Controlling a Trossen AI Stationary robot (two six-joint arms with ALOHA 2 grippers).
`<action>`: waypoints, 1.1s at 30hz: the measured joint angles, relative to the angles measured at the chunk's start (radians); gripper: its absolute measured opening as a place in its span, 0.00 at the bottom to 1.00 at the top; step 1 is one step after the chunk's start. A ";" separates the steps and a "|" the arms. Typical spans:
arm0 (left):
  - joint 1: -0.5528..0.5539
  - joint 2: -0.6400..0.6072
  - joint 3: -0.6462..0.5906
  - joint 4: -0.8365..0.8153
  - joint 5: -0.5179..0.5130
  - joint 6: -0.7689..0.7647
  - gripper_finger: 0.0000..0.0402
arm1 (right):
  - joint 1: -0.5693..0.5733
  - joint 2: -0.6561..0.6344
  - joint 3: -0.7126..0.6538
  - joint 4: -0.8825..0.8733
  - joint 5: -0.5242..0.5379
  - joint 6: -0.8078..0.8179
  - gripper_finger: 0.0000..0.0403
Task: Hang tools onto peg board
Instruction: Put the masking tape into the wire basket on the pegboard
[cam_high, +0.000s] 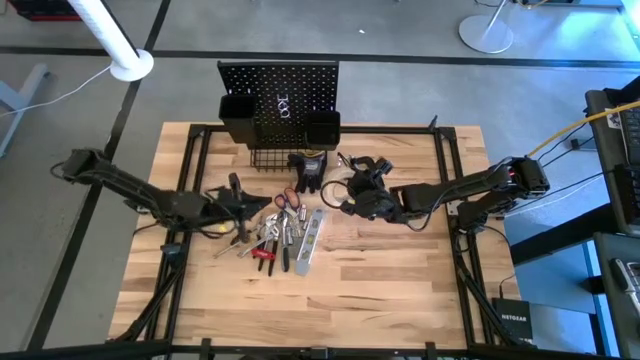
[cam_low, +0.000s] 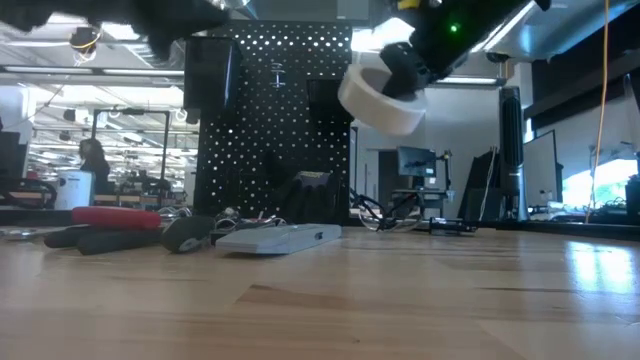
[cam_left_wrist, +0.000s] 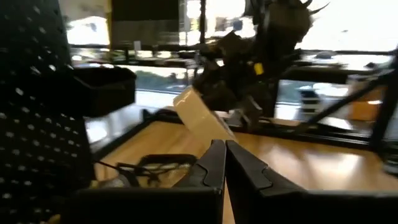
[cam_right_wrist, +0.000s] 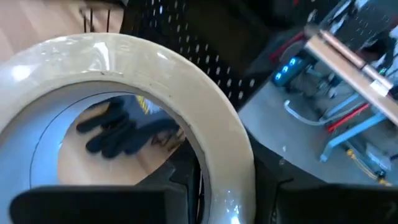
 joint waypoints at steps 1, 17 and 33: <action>-0.009 0.044 0.033 0.003 -0.048 0.003 0.00 | 0.000 0.000 0.000 0.025 0.008 -0.021 0.22; 0.081 0.394 0.235 0.031 -0.060 -0.368 0.04 | -0.013 0.014 0.002 0.461 -0.033 -0.385 0.22; 0.112 0.467 0.239 0.190 0.045 -0.400 0.37 | -0.068 0.118 0.010 0.599 -0.131 -0.401 0.22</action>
